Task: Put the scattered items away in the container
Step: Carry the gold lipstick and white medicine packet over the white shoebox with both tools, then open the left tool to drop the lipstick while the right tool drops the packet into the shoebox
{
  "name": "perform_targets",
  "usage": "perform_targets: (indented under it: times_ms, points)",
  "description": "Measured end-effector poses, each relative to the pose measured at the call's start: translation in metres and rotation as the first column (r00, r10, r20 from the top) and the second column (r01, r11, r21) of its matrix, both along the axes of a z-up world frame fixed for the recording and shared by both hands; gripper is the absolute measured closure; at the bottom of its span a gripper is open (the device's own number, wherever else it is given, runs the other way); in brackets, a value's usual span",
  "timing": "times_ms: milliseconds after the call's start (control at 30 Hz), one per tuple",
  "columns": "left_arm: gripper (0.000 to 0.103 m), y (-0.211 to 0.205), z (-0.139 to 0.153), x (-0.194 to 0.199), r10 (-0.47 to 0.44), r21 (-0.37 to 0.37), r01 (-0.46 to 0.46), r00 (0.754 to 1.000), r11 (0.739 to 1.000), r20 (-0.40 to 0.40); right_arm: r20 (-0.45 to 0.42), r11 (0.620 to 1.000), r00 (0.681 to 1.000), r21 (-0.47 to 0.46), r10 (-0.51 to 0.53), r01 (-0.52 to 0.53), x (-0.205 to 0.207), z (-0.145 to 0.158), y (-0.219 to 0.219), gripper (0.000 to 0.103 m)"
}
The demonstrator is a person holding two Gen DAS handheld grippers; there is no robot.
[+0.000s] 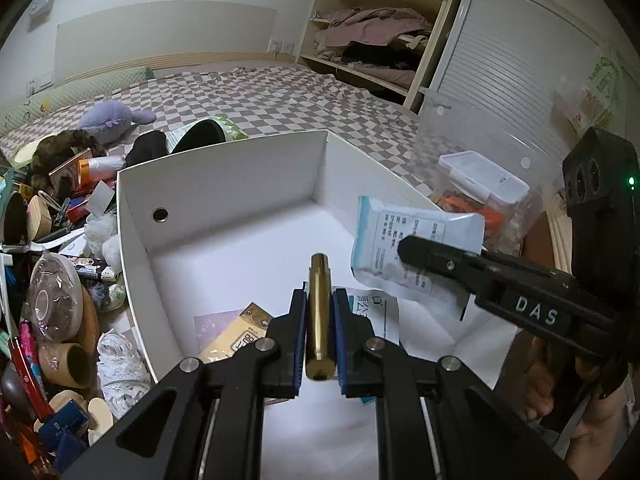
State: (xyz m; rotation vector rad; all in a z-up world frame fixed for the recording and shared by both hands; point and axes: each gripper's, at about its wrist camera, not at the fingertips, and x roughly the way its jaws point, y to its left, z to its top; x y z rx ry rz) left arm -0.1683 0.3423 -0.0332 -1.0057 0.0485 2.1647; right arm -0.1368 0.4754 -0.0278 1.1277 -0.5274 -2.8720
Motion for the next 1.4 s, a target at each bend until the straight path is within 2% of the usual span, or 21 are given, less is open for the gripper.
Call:
perform_targets:
  times_ms: [533, 767, 800, 833, 867, 900, 967, 1233, 1367, 1400]
  points:
    - [0.09, -0.001, 0.012, 0.006, -0.008, 0.022, 0.009, 1.0, 1.0, -0.022, 0.01, 1.0, 1.0, 0.018, 0.018, -0.018, 0.004, 0.005, -0.006, 0.091]
    - [0.09, -0.003, 0.012, 0.006, -0.005, 0.026, 0.005, 1.0, 1.0, -0.019, 0.025, 1.0, 1.0, 0.03, -0.009, 0.008, 0.002, 0.006, -0.007, 0.09]
    - [0.09, -0.004, 0.013, 0.006, -0.004, 0.028, 0.004, 1.0, 1.0, -0.019, 0.021, 0.999, 1.0, 0.029, -0.014, 0.013, 0.002, 0.006, -0.007, 0.085]
    - [0.09, -0.004, 0.013, 0.006, -0.003, 0.03, 0.003, 1.0, 1.0, -0.019, 0.017, 0.999, 0.999, 0.032, -0.027, 0.026, 0.004, 0.007, -0.006, 0.062]
    - [0.09, -0.005, 0.014, 0.006, -0.002, 0.031, 0.002, 1.0, 1.0, -0.02, 0.013, 0.999, 0.999, 0.036, -0.041, 0.04, 0.005, 0.007, -0.006, 0.027]
    - [0.09, -0.005, 0.014, 0.006, -0.001, 0.033, 0.002, 1.0, 0.999, -0.019, -0.005, 0.998, 0.999, 0.041, -0.052, 0.052, 0.008, 0.009, -0.006, 0.018]
    - [0.09, -0.006, 0.014, 0.007, 0.0, 0.036, 0.001, 1.0, 0.999, -0.019, -0.028, 0.997, 0.998, 0.049, -0.061, 0.063, 0.011, 0.012, -0.006, 0.017]
    - [0.09, -0.011, 0.018, 0.009, 0.001, 0.047, 0.0, 1.0, 0.999, -0.02, -0.033, 0.996, 0.997, 0.059, -0.068, 0.07, 0.012, 0.018, -0.007, 0.016]
    - [0.09, -0.014, 0.019, 0.01, 0.007, 0.049, -0.006, 1.0, 0.999, -0.018, -0.042, 0.995, 0.996, 0.059, -0.077, 0.079, 0.014, 0.02, -0.009, 0.007]
    - [0.08, -0.015, 0.02, 0.01, 0.011, 0.05, -0.01, 1.0, 0.999, -0.017, -0.045, 0.995, 0.996, 0.058, -0.078, 0.081, 0.015, 0.02, -0.009, 0.006]
